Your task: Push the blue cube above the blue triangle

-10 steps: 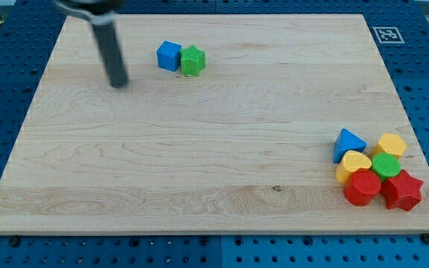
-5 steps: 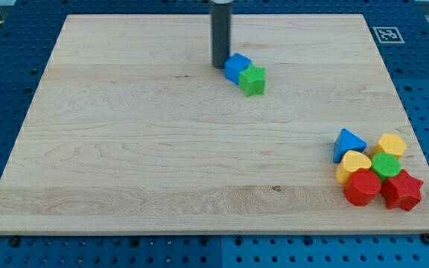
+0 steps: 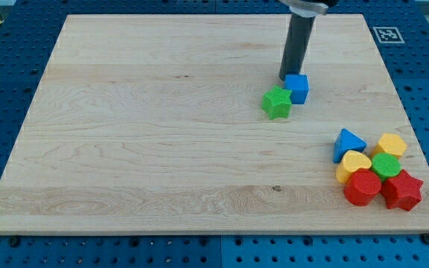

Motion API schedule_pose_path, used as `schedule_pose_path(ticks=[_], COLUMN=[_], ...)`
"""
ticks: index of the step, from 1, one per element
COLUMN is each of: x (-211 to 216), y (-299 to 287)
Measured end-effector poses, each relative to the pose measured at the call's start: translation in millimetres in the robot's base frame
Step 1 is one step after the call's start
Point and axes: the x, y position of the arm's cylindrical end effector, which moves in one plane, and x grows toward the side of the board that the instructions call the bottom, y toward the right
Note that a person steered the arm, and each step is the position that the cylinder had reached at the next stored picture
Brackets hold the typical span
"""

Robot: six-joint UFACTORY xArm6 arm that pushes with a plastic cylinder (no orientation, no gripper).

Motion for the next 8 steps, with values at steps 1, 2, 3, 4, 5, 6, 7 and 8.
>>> schedule_pose_path(ticks=[1, 2, 3, 4, 5, 6, 7, 8], x=[1.7, 10.2, 44.6, 76.0, 82.0, 83.7, 85.3, 82.9], y=[-1.0, -17.3, -12.1, 6.0, 30.5, 61.6, 88.9, 92.3])
